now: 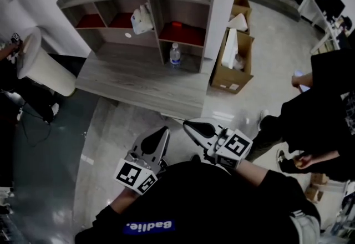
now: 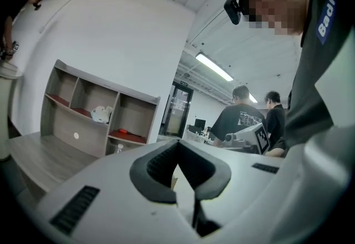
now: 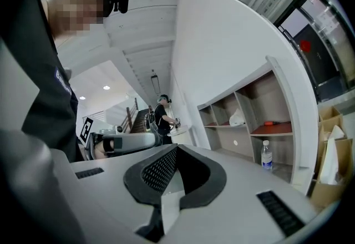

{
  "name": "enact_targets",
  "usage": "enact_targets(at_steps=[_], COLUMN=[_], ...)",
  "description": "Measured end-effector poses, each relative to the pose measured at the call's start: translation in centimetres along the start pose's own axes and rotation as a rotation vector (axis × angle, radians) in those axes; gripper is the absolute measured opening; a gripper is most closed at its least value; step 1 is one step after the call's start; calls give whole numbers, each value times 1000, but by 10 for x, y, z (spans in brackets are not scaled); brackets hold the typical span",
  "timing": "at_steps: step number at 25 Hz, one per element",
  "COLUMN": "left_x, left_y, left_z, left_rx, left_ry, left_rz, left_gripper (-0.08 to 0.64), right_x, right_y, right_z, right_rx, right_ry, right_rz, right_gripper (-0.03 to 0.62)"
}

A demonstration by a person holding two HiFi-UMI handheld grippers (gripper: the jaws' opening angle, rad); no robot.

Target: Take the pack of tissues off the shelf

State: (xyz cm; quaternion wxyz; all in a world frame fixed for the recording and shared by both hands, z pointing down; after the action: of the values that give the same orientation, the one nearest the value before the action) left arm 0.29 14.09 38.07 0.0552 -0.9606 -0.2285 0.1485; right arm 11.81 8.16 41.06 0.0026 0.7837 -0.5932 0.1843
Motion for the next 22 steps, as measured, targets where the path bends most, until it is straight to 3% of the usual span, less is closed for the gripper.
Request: enact_targets(at_steps=[12, 22], left_x=[5, -49], left_y=[17, 32], left_z=[-6, 5], left_rx=[43, 61], left_ry=[23, 32], left_rz=[99, 79], left_gripper=[2, 2], right_x=[35, 52], right_y=[-17, 11], right_z=[3, 1], right_rx=[-2, -4], right_ry=[42, 1], right_rz=[42, -15], right_gripper=[26, 26])
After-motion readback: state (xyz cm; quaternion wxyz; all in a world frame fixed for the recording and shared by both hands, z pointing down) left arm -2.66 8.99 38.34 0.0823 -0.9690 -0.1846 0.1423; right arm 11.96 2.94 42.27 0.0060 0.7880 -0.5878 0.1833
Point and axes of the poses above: the fingertips, and each gripper's own axes: y forward along the fingers, x to its right, z out of its top, the point moved 5 cm from there along -y, backward along the fingers, and after that the axes turned 13 degrees about x, right-handed, at the moved point
